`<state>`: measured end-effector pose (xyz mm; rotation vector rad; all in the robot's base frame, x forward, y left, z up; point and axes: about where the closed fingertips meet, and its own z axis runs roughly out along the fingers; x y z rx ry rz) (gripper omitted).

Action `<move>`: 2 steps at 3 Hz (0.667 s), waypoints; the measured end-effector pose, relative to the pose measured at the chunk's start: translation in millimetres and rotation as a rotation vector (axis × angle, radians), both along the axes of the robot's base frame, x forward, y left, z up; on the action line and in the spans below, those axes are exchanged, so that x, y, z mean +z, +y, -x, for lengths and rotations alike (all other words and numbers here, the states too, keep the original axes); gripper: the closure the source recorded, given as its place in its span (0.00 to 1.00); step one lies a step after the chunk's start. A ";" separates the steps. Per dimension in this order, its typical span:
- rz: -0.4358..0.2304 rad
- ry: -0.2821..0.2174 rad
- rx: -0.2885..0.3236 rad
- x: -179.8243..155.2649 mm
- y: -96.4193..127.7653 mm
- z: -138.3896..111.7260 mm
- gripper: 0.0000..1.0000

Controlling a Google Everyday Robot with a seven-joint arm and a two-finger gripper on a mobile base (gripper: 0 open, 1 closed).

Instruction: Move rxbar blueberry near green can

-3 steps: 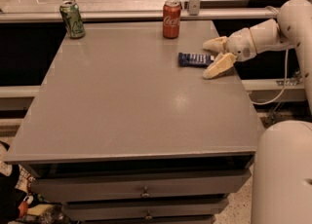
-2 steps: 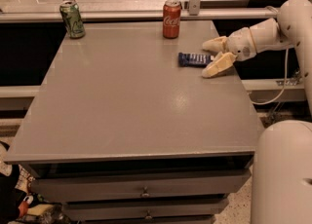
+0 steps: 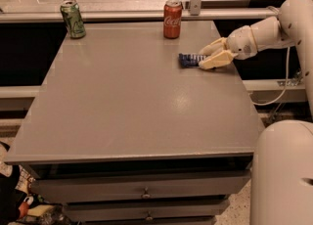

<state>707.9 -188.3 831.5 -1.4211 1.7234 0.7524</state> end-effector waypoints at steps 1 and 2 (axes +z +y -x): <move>0.060 0.016 -0.034 7.6 0.8 -2.7 1.00; 0.124 0.027 -0.108 26.9 1.5 -5.9 1.00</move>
Offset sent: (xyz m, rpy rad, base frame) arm -0.0045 0.0009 0.0527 -0.2023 0.0352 -0.1989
